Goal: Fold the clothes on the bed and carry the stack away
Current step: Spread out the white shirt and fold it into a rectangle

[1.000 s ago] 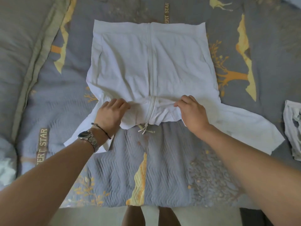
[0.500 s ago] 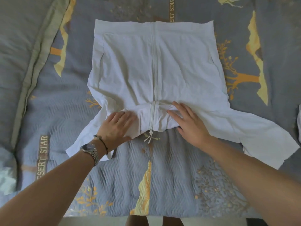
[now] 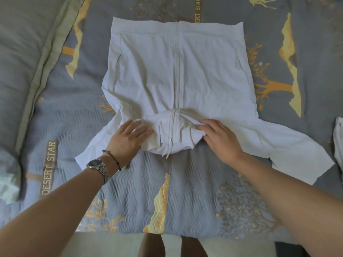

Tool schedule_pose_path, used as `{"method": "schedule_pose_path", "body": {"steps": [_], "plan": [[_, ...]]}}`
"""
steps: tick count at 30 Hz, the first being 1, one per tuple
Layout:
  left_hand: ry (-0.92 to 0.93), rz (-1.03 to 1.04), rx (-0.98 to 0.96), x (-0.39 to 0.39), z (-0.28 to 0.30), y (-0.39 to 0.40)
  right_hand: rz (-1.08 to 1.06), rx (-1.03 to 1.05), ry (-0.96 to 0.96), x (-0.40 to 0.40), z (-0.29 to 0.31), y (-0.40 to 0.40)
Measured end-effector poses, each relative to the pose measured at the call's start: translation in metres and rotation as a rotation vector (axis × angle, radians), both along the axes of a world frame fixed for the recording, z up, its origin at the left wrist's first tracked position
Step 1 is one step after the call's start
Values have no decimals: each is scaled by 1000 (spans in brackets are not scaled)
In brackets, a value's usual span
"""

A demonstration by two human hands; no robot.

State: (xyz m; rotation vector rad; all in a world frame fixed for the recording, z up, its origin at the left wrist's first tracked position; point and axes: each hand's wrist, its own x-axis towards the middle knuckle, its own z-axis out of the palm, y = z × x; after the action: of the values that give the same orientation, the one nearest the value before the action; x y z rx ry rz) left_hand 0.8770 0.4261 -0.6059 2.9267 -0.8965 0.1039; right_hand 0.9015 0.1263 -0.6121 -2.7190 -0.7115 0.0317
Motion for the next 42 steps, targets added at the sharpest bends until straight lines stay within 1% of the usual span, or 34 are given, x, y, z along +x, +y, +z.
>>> {"method": "schedule_pose_path", "body": {"steps": [2, 6, 11, 16, 20, 23, 26, 28, 29, 31, 33, 36, 39, 42], "plan": [[13, -6, -20, -14, 9, 1, 15, 11, -20, -7, 8, -9], [47, -5, -63, -48, 29, -2, 95, 0, 16, -24, 23, -25], [83, -21, -75, -93, 40, -12, 307, -72, 60, -50, 43, -43], [145, -85, -8, -135, 26, -14, 483, -208, 96, -84, 48, -57], [196, -102, 10, -158, 8, -7, 502, -280, 73, -111, 35, -60], [261, -78, 76, -168, 0, -4, 460, -392, 70, -126, 24, -59], [274, -80, 120, -178, -7, -3, 379, -522, 83, -142, 15, -52], [286, -86, 106, -182, -10, -3, 326, -576, 121, -152, 10, -47], [281, -90, 98, -183, -11, -3, 305, -607, 173, -157, 10, -44], [202, -101, 87, -183, -11, -5, 237, -672, 282, -161, 7, -45], [171, -115, 89, -175, -5, -12, 150, -624, 340, -164, 13, -49], [145, -113, 59, -160, 8, -32, 13, -548, 334, -164, 33, -68], [132, -114, 24, -143, 25, -65, -133, -479, 324, -161, 56, -102], [103, -146, 11, -127, 41, -101, -327, -395, 362, -156, 72, -143]]}}
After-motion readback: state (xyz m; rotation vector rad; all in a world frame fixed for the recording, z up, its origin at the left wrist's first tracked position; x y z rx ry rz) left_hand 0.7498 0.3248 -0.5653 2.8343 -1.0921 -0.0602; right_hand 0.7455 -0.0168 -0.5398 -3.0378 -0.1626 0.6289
